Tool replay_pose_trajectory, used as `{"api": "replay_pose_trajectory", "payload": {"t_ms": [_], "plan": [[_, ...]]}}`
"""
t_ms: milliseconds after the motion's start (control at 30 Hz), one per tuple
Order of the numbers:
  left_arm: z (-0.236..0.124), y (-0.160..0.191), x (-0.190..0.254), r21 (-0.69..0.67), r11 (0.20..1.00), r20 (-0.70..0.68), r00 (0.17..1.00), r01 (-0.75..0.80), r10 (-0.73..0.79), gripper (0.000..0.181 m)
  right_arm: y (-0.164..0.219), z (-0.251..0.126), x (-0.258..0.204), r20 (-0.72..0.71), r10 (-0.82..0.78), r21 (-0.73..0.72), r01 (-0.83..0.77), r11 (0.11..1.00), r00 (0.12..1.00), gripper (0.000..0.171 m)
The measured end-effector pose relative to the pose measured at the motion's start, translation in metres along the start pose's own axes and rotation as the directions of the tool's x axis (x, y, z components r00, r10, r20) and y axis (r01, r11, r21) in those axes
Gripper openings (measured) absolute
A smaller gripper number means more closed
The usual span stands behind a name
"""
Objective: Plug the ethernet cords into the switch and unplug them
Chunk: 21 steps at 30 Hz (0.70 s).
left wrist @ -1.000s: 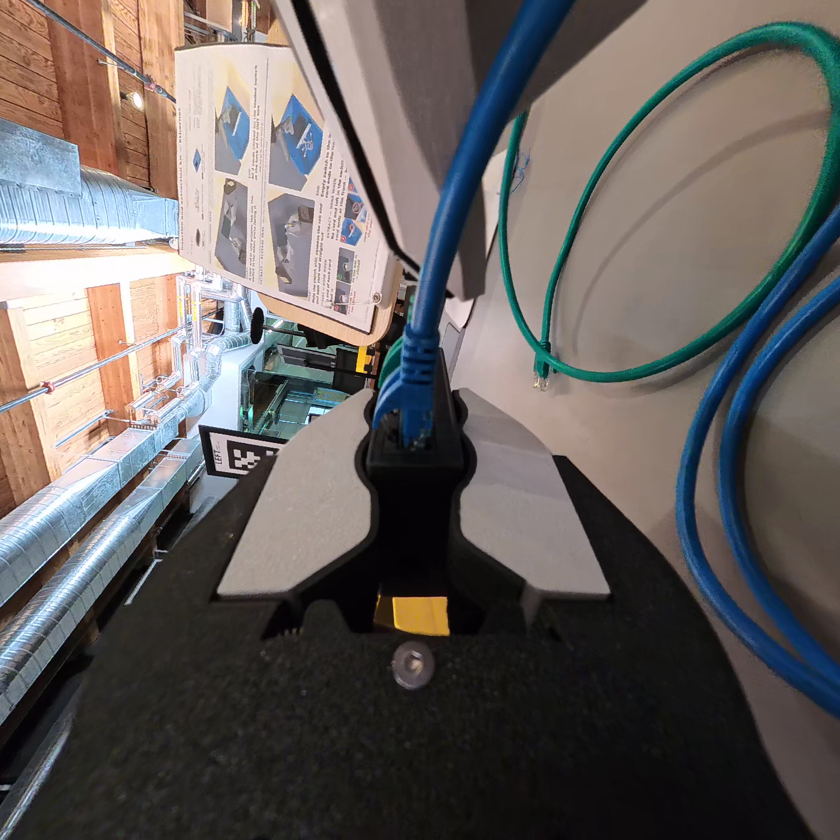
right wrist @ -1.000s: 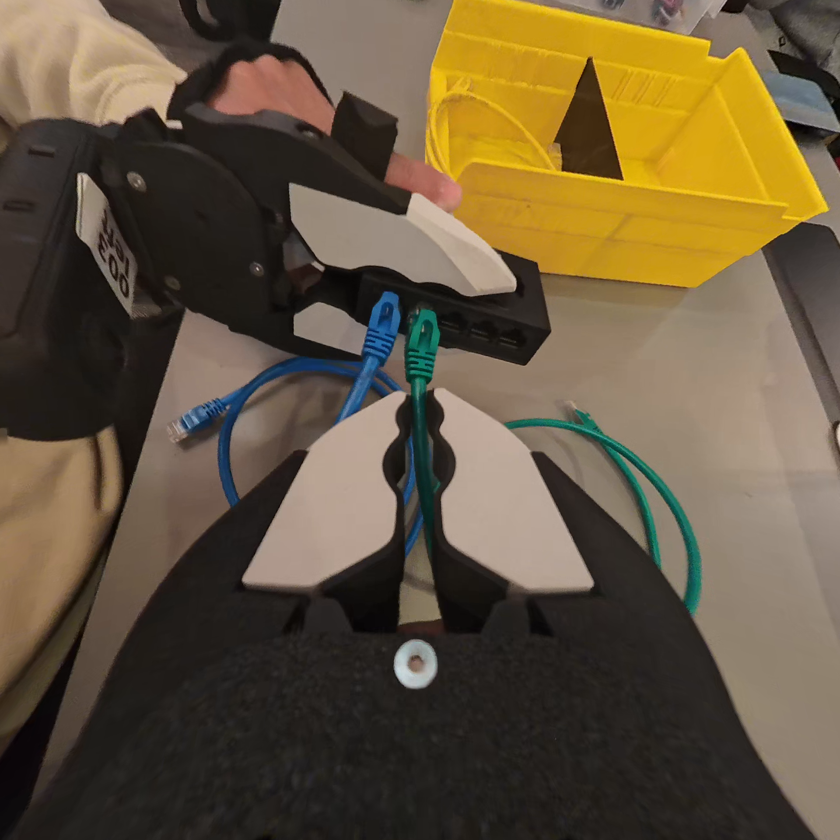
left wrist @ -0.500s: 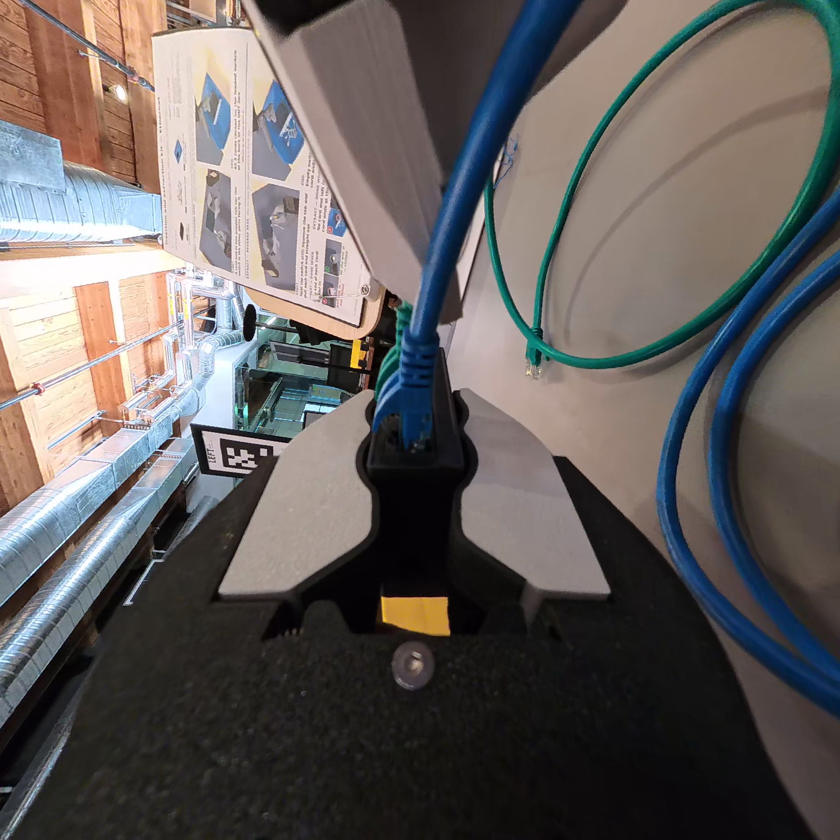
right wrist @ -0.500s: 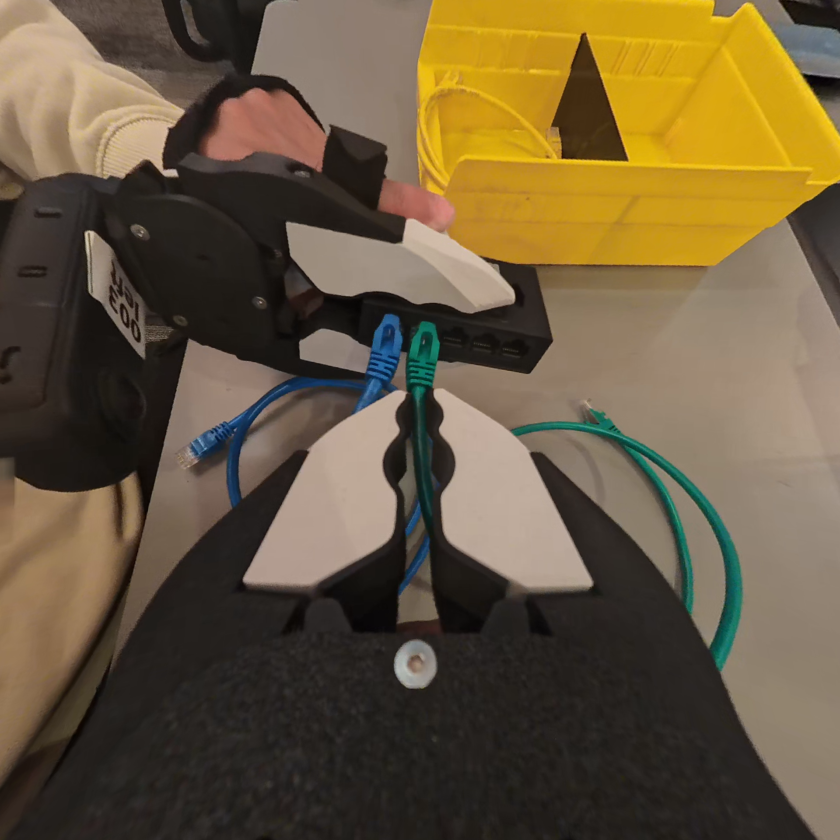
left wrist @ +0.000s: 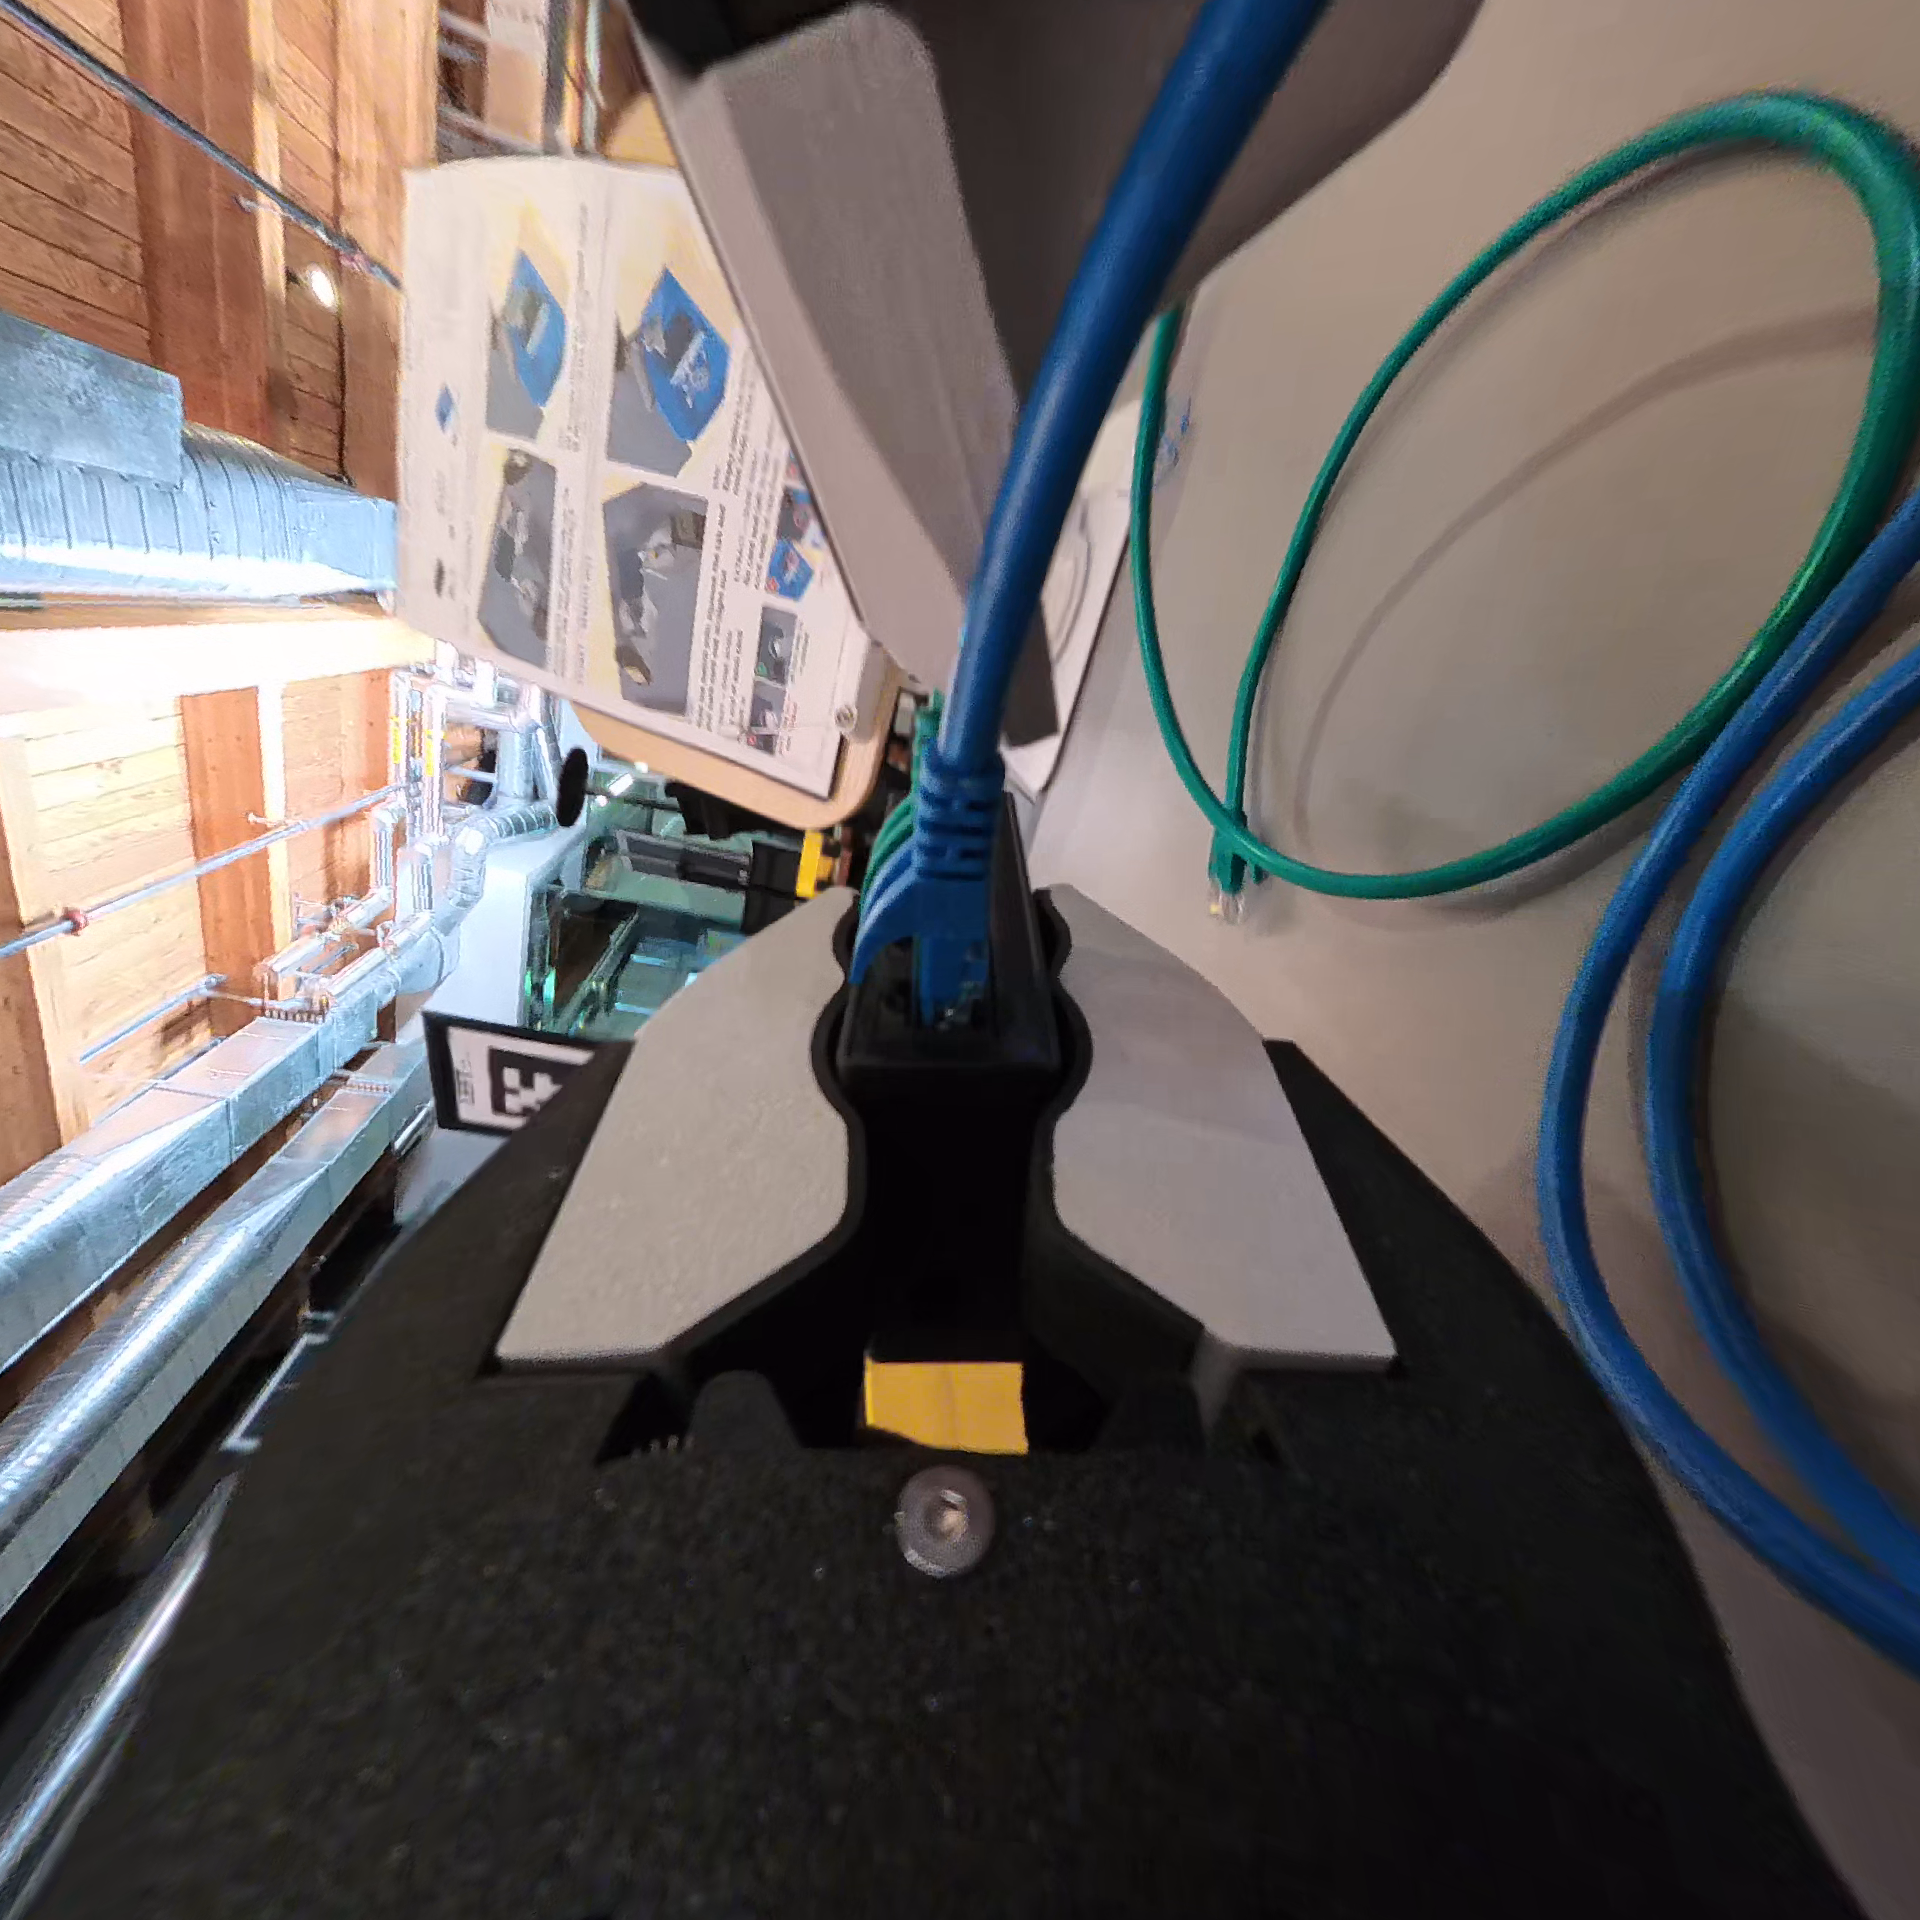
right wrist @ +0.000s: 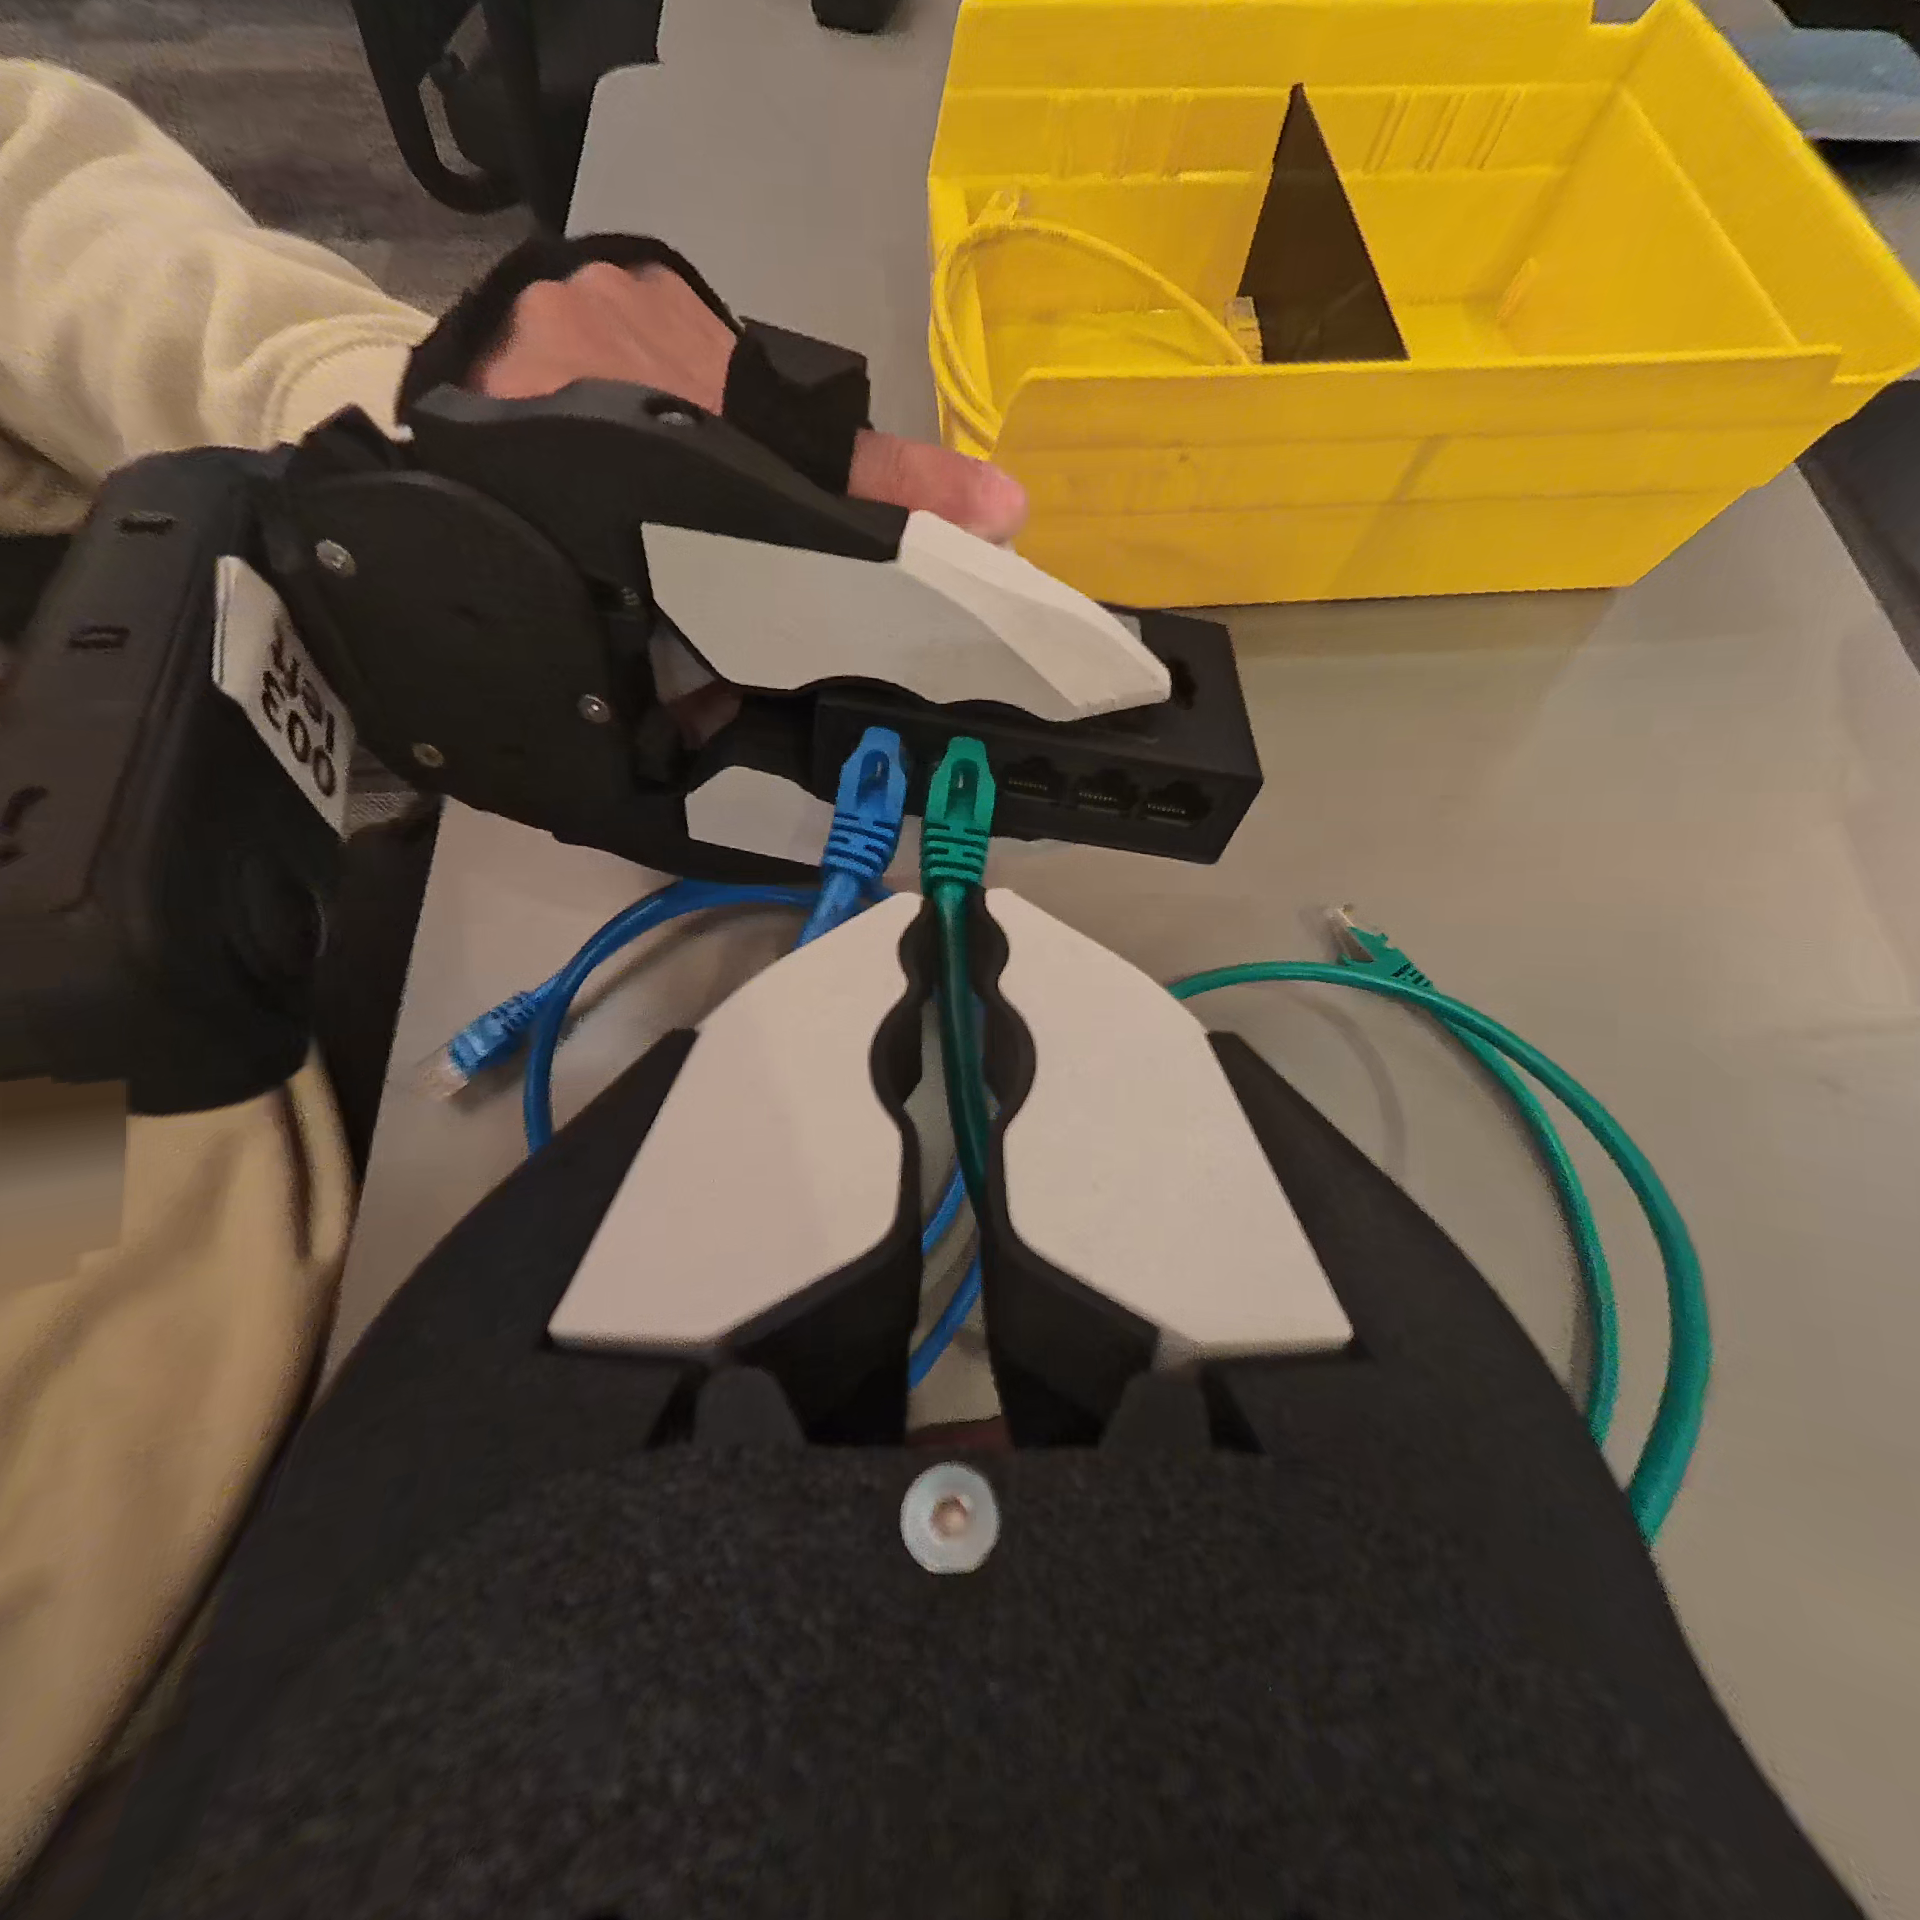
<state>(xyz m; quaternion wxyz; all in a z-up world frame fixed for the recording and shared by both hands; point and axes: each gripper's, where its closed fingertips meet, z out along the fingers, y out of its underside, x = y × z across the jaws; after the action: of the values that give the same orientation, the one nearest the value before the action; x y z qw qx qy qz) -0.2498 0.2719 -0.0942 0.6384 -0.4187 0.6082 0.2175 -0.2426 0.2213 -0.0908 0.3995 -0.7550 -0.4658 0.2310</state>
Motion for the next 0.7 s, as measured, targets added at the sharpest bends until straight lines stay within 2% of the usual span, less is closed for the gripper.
{"api": "replay_pose_trajectory", "payload": {"t_ms": [67, 133, 200, 300, 367, 467, 600, 633, 700], "plan": [[-0.003, -0.004, -0.003, 0.044, 0.999, 0.001, 1.0, 0.02, -0.021, 0.03, -0.003, -0.011, -0.005, 0.037, -0.008, -0.013, 0.008, 1.0, 0.999, 0.008], [-0.008, -0.009, -0.001, 0.127, 0.992, -0.034, 0.999, 0.009, -0.004, 0.03, -0.008, -0.039, -0.007, 0.035, -0.083, -0.025, 0.084, 0.996, 0.996, 0.02], [-0.019, -0.017, 0.004, 0.258, 0.966, -0.066, 0.997, -0.024, 0.043, 0.029, -0.025, -0.078, -0.009, 0.025, -0.16, 0.061, 0.159, 0.985, 0.987, 0.02], [-0.031, -0.029, 0.006, 0.392, 0.917, -0.175, 0.985, 0.075, -0.006, 0.029, -0.041, -0.116, 0.012, -0.078, -0.191, 0.193, 0.203, 0.96, 0.979, 0.011], [-0.032, -0.038, 0.003, 0.446, 0.879, -0.25, 0.966, 0.172, -0.063, 0.029, -0.028, -0.105, 0.018, -0.032, -0.188, 0.185, 0.191, 0.964, 0.982, 0.011], [-0.031, -0.051, -0.002, 0.501, 0.818, -0.347, 0.931, 0.282, -0.109, 0.029, 0.001, -0.062, 0.008, 0.043, -0.276, 0.071, 0.273, 0.959, 0.96, 0.034], [-0.031, -0.067, -0.003, 0.545, 0.736, -0.46, 0.877, 0.4, -0.136, 0.029, -0.002, -0.031, 0.009, -0.111, -0.488, 0.054, 0.496, 0.867, 0.866, 0.04], [-0.028, -0.068, -0.006, 0.538, 0.726, -0.476, 0.865, 0.428, -0.157, 0.029, -0.004, -0.03, 0.005, -0.12, -0.5, 0.087, 0.51, 0.855, 0.858, 0.033], [-0.024, -0.067, -0.012, 0.54, 0.682, -0.506, 0.838, 0.494, -0.206, 0.029, -0.009, -0.033, 0.011, -0.185, -0.496, 0.141, 0.522, 0.841, 0.849, 0.032]]}}
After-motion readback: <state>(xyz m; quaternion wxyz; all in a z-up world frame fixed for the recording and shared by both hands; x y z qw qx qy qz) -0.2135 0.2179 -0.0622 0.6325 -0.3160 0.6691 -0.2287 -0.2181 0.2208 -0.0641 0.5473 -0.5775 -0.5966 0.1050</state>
